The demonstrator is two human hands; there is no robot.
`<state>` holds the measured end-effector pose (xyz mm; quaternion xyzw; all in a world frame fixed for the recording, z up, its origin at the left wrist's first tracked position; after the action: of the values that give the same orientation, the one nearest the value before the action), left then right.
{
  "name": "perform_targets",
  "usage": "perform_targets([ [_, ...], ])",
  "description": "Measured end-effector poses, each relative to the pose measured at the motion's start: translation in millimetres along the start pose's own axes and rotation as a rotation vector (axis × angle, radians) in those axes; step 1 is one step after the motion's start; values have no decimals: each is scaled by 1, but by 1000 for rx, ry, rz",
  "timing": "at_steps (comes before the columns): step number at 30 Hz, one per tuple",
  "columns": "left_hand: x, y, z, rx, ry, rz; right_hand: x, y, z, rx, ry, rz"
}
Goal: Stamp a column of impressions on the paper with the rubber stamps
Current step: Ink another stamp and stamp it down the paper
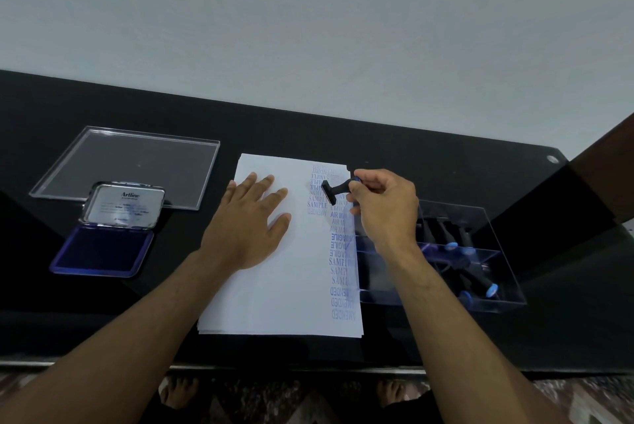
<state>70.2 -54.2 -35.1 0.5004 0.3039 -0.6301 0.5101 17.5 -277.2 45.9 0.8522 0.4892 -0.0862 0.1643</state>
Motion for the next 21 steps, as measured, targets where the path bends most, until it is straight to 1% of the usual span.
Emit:
perform_targets([
  [12,0,0,0,-2,10,-9,0,1,-1,-15,-36,-23],
  [21,-9,1,4,-21,-16,-56,3,-3,-5,-29,-39,-31],
])
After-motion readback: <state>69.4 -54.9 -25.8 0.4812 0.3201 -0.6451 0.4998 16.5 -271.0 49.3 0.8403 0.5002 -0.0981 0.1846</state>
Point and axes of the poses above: each hand's wrist, its own y-axis towards the middle knuckle, its own x-axis out of the palm, z = x × y, the point moved 8 cm from there along y, towards the middle knuckle, and after that the axes turned 8 degrees about -x, right-handed, at the moved point
